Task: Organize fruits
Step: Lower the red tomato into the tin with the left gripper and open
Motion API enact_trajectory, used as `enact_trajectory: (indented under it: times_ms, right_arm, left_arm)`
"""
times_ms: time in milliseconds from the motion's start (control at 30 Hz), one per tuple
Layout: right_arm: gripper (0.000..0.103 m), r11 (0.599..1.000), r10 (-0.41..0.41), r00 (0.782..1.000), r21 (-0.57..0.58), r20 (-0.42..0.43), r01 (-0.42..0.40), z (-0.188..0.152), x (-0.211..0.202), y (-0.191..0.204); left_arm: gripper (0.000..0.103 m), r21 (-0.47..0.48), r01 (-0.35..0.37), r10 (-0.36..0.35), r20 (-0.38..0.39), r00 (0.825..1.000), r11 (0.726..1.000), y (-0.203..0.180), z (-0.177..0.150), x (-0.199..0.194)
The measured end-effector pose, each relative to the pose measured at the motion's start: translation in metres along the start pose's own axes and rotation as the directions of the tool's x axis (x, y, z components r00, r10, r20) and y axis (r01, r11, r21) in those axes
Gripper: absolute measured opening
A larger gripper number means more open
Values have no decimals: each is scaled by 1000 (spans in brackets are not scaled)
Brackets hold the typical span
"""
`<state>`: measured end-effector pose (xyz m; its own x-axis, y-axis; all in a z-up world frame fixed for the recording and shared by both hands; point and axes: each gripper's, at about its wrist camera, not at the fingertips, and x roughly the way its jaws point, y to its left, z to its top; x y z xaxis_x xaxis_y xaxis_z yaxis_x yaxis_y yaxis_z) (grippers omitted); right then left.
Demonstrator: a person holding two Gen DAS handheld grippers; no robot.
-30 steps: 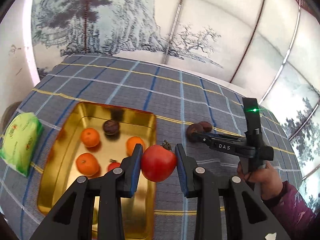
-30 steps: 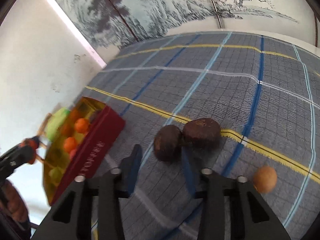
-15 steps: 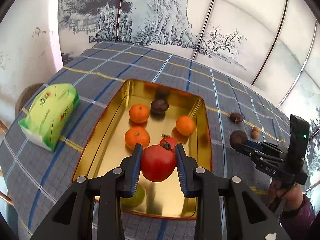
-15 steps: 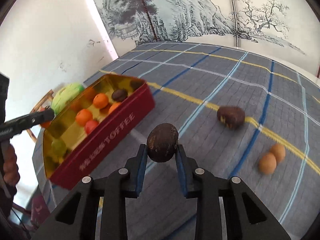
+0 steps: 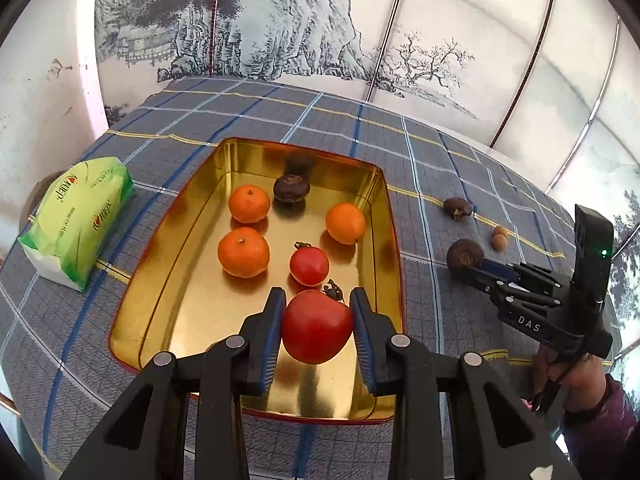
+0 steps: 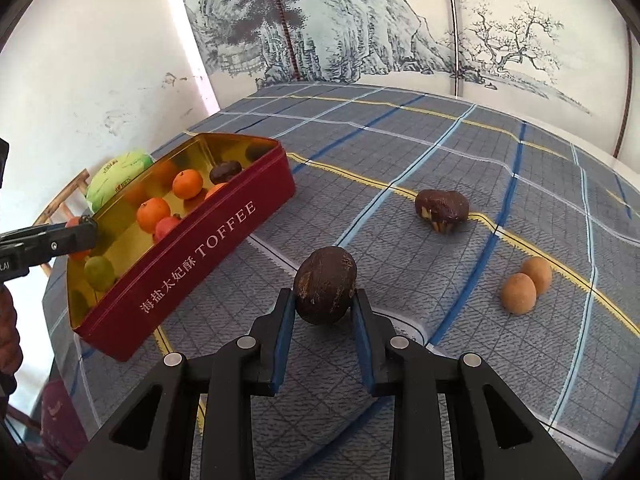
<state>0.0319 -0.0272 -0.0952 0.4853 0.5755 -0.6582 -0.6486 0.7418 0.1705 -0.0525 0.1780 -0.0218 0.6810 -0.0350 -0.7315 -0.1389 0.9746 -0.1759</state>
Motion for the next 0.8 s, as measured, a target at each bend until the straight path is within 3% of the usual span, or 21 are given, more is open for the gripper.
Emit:
enact_trajectory:
  times_ms: [800]
  right_arm:
    - [30, 1000, -10, 999, 24, -40, 11, 1, 9, -5]
  left_arm:
    - [29, 30, -24, 24, 4, 1000, 999, -1, -5, 13]
